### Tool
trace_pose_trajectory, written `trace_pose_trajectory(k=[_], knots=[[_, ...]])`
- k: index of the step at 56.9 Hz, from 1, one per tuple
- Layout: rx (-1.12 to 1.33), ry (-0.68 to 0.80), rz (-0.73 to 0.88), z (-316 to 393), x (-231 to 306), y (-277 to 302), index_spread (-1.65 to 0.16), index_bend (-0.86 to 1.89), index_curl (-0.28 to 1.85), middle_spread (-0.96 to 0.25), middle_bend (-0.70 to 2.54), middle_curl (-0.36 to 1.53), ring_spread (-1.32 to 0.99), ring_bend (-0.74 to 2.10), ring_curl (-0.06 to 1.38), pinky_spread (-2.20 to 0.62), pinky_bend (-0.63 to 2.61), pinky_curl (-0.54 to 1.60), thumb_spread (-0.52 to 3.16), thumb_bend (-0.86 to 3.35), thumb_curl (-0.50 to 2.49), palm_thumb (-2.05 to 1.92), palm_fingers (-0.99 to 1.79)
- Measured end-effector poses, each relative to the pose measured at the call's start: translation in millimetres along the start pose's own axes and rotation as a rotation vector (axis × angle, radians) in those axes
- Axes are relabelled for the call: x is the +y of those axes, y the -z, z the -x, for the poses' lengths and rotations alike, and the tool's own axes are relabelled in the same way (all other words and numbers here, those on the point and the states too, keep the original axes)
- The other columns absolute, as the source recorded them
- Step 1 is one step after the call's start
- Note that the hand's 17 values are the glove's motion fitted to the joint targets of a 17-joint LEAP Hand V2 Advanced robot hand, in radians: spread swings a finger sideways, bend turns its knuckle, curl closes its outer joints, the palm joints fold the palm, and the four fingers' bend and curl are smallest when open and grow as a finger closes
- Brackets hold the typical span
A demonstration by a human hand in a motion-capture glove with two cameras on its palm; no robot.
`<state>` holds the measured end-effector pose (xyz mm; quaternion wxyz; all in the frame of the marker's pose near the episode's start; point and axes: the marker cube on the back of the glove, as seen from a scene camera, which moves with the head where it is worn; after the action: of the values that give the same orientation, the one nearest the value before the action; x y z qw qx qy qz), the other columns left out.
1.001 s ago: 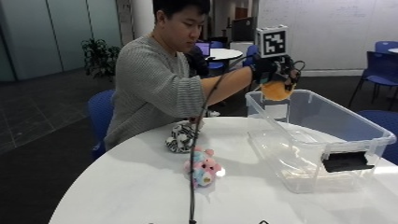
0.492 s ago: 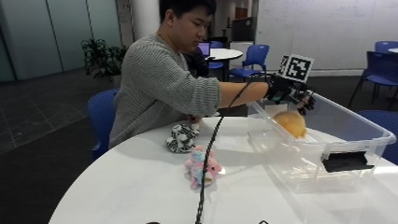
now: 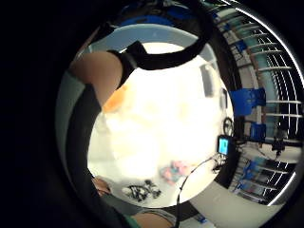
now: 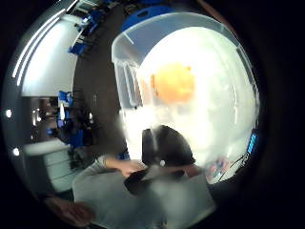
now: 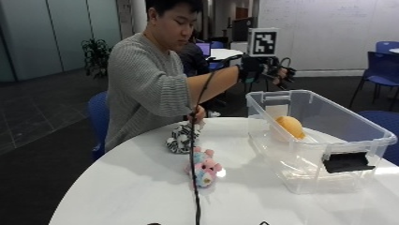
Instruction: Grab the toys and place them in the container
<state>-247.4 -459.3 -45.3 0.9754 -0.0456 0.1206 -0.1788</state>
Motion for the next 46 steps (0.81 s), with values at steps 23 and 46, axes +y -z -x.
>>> trace_pose_trajectory(k=[23, 46], knots=[[-0.1, -0.167, -0.024, -205, 230, -51, -0.38, 0.17, 0.33, -0.17, 0.15, 0.31, -0.16, 0.45, 0.38, 0.0, 1.19, 0.33, 1.3, -0.01, 0.36, 0.07, -0.06], [-0.115, -0.049, 0.329, -176, 203, -199, -0.38, 0.17, 0.35, -0.18, 0.14, 0.28, -0.15, 0.39, 0.36, 0.0, 1.16, 0.32, 1.32, 0.0, 0.35, 0.14, -0.11]])
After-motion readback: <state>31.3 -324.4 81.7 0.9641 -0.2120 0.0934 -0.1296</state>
